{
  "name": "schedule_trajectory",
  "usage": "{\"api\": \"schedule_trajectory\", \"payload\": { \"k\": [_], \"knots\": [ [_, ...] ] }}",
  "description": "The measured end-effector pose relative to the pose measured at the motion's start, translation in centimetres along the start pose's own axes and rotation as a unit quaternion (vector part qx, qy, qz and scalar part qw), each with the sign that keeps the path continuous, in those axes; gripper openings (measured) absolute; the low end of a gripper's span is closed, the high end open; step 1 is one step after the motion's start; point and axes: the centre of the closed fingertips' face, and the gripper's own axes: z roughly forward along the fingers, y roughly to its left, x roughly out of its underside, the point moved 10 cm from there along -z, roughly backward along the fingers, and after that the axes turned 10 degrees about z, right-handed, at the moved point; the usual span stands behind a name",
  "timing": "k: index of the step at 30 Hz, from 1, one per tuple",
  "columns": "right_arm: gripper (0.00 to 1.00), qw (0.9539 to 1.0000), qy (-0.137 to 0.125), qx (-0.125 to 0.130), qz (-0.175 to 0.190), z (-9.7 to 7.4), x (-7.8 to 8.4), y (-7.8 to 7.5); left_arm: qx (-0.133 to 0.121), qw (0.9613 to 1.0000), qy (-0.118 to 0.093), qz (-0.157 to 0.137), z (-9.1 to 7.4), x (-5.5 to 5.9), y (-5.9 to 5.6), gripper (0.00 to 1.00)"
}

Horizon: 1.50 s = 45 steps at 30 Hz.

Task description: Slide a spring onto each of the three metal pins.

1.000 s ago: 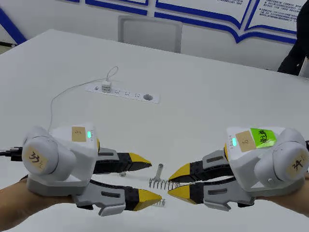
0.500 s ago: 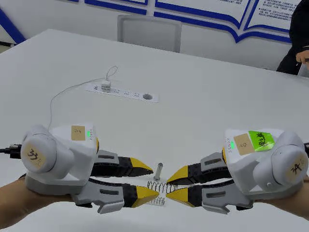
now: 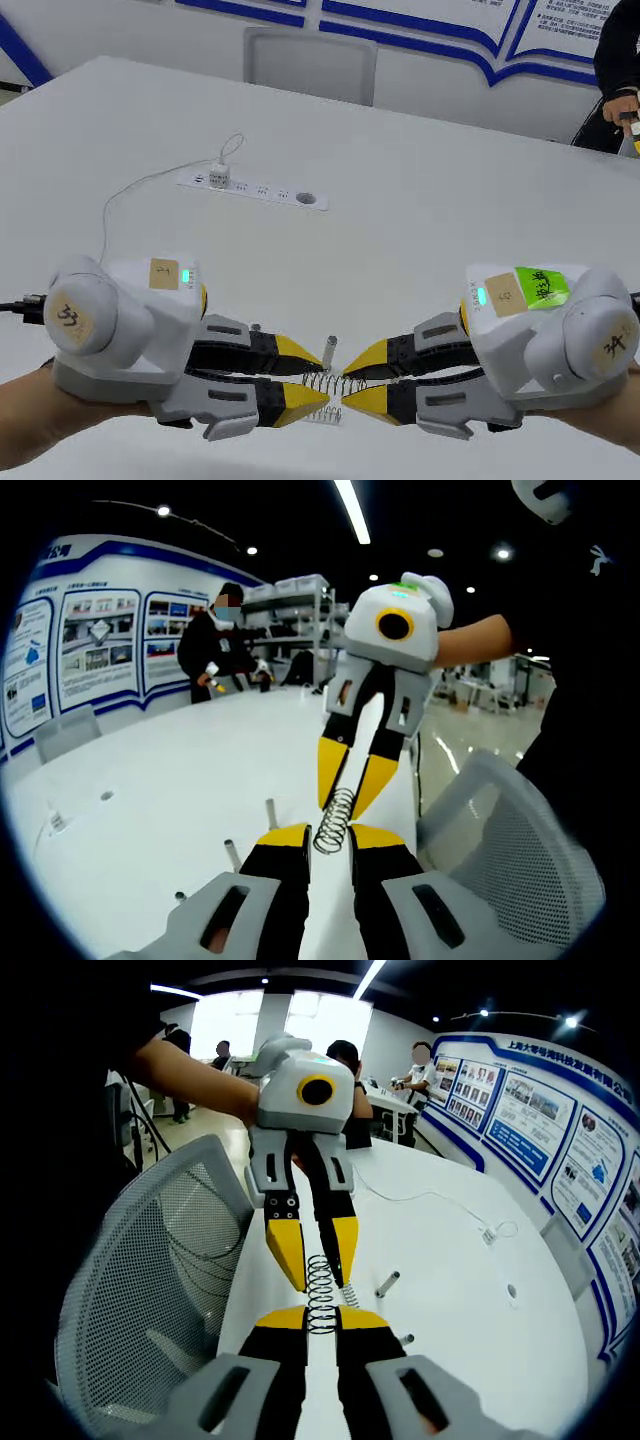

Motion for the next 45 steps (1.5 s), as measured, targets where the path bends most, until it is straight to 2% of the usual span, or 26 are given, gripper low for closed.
{"api": "schedule_trajectory", "payload": {
  "k": [11,20,23,32,38,40,45],
  "knots": [
    [0.10,0.9999,-0.002,-0.010,-0.010,0.04,-0.06,0.36,0.016,0.9998,0.007,0.008,0.02,0.10,-0.34,0.13],
    [0.10,0.9998,-0.002,-0.010,-0.019,-0.03,-0.03,0.45,0.018,0.9980,0.019,0.058,0.14,0.01,-0.61,0.10],
    [0.11,0.9998,-0.002,-0.014,-0.014,-0.15,-0.02,0.43,0.021,0.9975,0.018,0.065,0.13,-0.10,-0.62,0.10],
    [0.12,0.9998,-0.003,-0.017,-0.013,0.04,0.16,0.50,0.030,0.9970,0.023,0.067,0.05,-0.14,-0.56,0.10],
    [0.12,0.9999,0.002,-0.012,-0.005,0.19,0.50,0.27,0.029,0.9975,0.014,0.063,-0.20,-0.30,-0.53,0.10],
    [0.12,0.9999,-0.006,-0.014,0.004,0.17,0.46,0.26,0.028,0.9974,0.015,0.064,-0.26,-0.25,-0.49,0.10],
    [0.11,0.9997,-0.004,-0.023,0.001,0.03,0.39,0.37,0.031,0.9971,0.015,0.067,-0.19,-0.18,-0.59,0.10]
  ]
}}
